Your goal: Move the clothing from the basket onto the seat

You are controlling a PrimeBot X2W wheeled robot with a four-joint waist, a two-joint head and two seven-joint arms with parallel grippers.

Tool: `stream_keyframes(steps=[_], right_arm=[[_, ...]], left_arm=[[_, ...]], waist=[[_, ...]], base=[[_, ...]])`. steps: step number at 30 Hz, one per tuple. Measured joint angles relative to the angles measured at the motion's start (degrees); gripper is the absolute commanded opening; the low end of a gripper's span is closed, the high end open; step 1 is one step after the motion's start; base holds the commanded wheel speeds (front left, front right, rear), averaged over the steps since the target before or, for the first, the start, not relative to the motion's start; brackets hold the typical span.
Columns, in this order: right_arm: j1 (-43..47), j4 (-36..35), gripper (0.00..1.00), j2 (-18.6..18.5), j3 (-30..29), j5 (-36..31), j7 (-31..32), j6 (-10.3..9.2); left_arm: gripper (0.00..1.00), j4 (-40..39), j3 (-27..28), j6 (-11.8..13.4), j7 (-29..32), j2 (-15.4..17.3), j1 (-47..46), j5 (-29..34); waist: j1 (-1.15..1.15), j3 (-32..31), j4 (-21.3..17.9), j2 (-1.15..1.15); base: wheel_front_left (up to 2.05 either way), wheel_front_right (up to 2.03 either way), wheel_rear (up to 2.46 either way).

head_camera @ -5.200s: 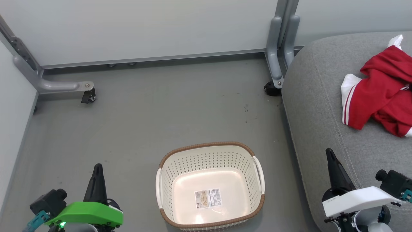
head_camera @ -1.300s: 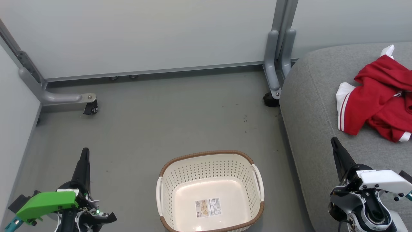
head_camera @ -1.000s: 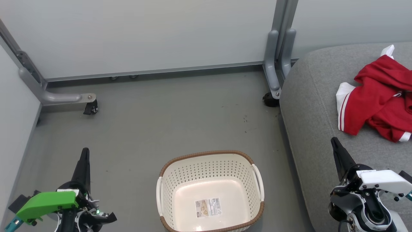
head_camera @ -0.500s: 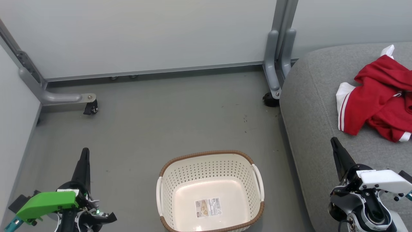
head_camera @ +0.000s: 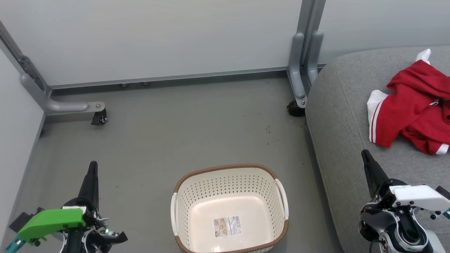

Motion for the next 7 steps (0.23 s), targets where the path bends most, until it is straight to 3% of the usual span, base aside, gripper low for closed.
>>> stream_keyframes(steps=[7], right_arm=[[-0.01,0.01,0.0,0.1,-0.11,-0.1,0.02,0.0]], left_arm=[[0.0,-0.01,0.0,0.0,0.0,0.0,0.0,0.0]], waist=[[0.0,0.0,0.0,0.0]], base=[[0.0,0.0,0.0]])
